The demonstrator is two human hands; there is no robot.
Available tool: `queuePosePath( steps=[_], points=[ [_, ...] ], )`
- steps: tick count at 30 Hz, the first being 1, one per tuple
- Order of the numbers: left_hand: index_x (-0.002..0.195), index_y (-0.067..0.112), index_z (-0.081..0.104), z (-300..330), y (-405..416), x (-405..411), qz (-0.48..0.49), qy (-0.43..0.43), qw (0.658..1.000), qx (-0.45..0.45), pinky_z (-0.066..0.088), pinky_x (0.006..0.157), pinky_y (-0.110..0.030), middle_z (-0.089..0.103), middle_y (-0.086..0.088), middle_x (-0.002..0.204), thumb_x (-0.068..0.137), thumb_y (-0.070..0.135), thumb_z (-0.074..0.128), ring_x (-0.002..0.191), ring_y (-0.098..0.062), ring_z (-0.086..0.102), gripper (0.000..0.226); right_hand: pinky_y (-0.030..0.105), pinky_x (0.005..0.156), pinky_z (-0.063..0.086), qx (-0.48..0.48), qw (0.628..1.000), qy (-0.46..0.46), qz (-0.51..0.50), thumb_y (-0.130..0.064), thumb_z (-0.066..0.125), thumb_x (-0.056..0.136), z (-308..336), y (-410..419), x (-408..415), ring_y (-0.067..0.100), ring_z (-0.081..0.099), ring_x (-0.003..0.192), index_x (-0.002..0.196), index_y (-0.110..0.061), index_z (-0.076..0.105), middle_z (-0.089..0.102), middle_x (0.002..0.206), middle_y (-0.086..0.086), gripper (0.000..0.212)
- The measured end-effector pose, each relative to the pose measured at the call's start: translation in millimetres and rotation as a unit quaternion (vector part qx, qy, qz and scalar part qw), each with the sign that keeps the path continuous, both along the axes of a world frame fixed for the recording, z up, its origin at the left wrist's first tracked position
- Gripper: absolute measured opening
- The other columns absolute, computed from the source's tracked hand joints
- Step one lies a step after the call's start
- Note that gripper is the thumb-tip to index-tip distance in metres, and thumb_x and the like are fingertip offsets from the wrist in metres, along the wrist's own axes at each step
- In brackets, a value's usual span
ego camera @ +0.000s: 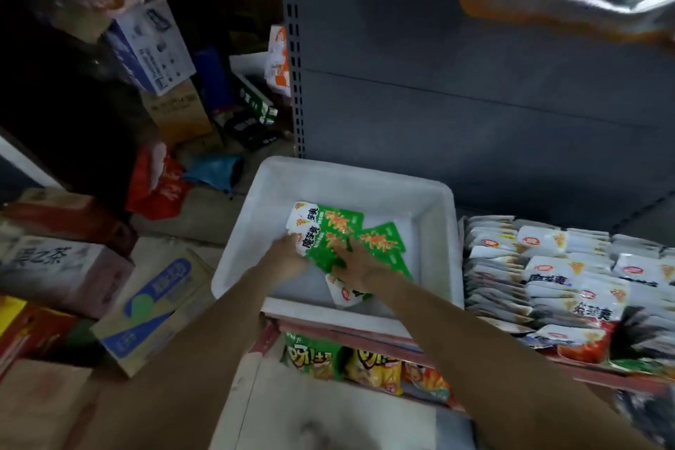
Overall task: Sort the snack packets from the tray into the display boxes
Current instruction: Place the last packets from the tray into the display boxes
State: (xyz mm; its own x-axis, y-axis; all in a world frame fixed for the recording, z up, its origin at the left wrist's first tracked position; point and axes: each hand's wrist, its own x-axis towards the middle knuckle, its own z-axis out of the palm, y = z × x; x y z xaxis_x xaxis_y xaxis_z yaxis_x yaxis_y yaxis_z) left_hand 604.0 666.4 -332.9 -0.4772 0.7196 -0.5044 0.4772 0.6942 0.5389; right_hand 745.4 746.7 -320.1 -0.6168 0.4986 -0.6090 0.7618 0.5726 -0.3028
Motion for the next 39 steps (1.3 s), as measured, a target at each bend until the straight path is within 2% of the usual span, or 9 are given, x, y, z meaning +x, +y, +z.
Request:
queuePosePath(
  steps=[6, 12, 16, 22, 27, 30, 33, 35, 39],
  points=[
    [0.129, 0.001, 0.045, -6, 16, -6, 0.118, -0.005, 0.993, 0.004, 0.043, 0.093, -0.033, 0.051, -0.015, 0.131, 0.083, 0.015, 0.065, 0.119, -0.03, 0.051, 0.051, 0.046, 0.101, 0.043, 0.078, 0.996, -0.023, 0.024, -0.036, 0.036, 0.1, -5, -4, 3, 0.032, 0.043, 0.13, 0.148, -0.03, 0.022, 0.017, 0.155, 0.002, 0.05],
    [0.122, 0.001, 0.053, 2, 24, -8, 0.142, 0.013, 0.99, 0.0, 0.042, 0.085, -0.028, 0.056, -0.015, 0.126, 0.086, 0.029, 0.065, 0.117, -0.027, 0.052, 0.047, 0.048, 0.102, 0.043, 0.072, 0.993, -0.054, 0.078, -0.032, 0.031, 0.102, 2, -3, 12, 0.034, 0.043, 0.13, 0.15, -0.029, 0.011, 0.004, 0.159, 0.002, 0.052],
    [0.132, 0.01, 0.048, 1, 22, -1, 0.146, 0.01, 0.988, -0.043, 0.04, 0.092, -0.032, 0.047, -0.015, 0.132, 0.083, 0.034, 0.07, 0.124, -0.028, 0.039, 0.059, 0.049, 0.101, 0.043, 0.071, 0.991, -0.085, 0.078, -0.029, 0.032, 0.102, 4, -5, 15, 0.035, 0.04, 0.132, 0.151, -0.028, 0.007, 0.001, 0.159, 0.004, 0.055],
    [0.114, 0.0, 0.064, -3, 16, -7, 0.172, 0.022, 0.985, -0.01, 0.048, 0.086, -0.032, 0.065, -0.016, 0.117, 0.084, 0.029, 0.07, 0.109, -0.029, 0.061, 0.043, 0.048, 0.104, 0.041, 0.059, 0.992, -0.09, 0.062, -0.007, 0.035, 0.098, 1, -2, 31, 0.033, 0.036, 0.135, 0.15, -0.034, 0.006, 0.001, 0.159, -0.002, 0.065],
    [0.098, -0.002, 0.07, 2, 5, 4, 0.122, 0.042, 0.99, 0.057, 0.049, 0.085, -0.035, 0.069, -0.018, 0.102, 0.088, 0.016, 0.064, 0.1, -0.031, 0.063, 0.021, 0.043, 0.102, 0.044, 0.035, 0.997, -0.05, 0.056, -0.009, 0.034, 0.099, 3, -1, 47, 0.031, 0.048, 0.126, 0.15, -0.032, 0.007, 0.006, 0.159, 0.004, 0.062],
    [0.083, 0.006, 0.063, 13, -1, 11, 0.12, 0.055, 0.984, 0.123, 0.05, 0.079, -0.037, 0.059, -0.013, 0.081, 0.09, 0.008, 0.061, 0.085, -0.023, 0.062, 0.007, 0.039, 0.096, 0.047, 0.029, 0.998, -0.045, 0.045, -0.01, 0.035, 0.099, 5, 0, 52, 0.029, 0.054, 0.117, 0.151, -0.025, 0.007, 0.023, 0.154, 0.013, 0.061],
    [0.084, 0.006, 0.053, 32, -4, 21, 0.136, 0.093, 0.967, 0.194, 0.047, 0.068, -0.033, 0.06, -0.01, 0.083, 0.091, 0.001, 0.053, 0.081, -0.023, 0.058, 0.009, 0.032, 0.077, 0.049, 0.031, 0.999, -0.039, 0.017, -0.012, 0.038, 0.099, 6, 0, 56, 0.023, 0.059, 0.093, 0.149, -0.018, 0.012, 0.054, 0.123, 0.013, 0.057],
    [0.09, 0.006, 0.052, 47, -6, 29, 0.114, 0.132, 0.958, 0.227, 0.044, 0.062, -0.035, 0.064, -0.013, 0.084, 0.095, 0.01, 0.049, 0.078, -0.027, 0.061, 0.007, 0.03, 0.076, 0.047, -0.001, 1.0, -0.018, -0.008, -0.016, 0.038, 0.1, 14, 1, 58, 0.021, 0.057, 0.086, 0.146, -0.014, 0.021, 0.058, 0.109, 0.011, 0.049],
    [0.098, 0.006, 0.052, 78, -10, 46, 0.033, 0.198, 0.942, 0.268, 0.041, 0.057, -0.038, 0.062, -0.016, 0.074, 0.099, 0.02, 0.043, 0.069, -0.032, 0.058, 0.017, 0.033, 0.078, 0.047, -0.018, 0.983, 0.15, -0.101, -0.018, 0.042, 0.099, 39, 9, 64, 0.016, 0.058, 0.077, 0.144, -0.017, 0.029, 0.055, 0.128, 0.012, 0.047]
  ],
)
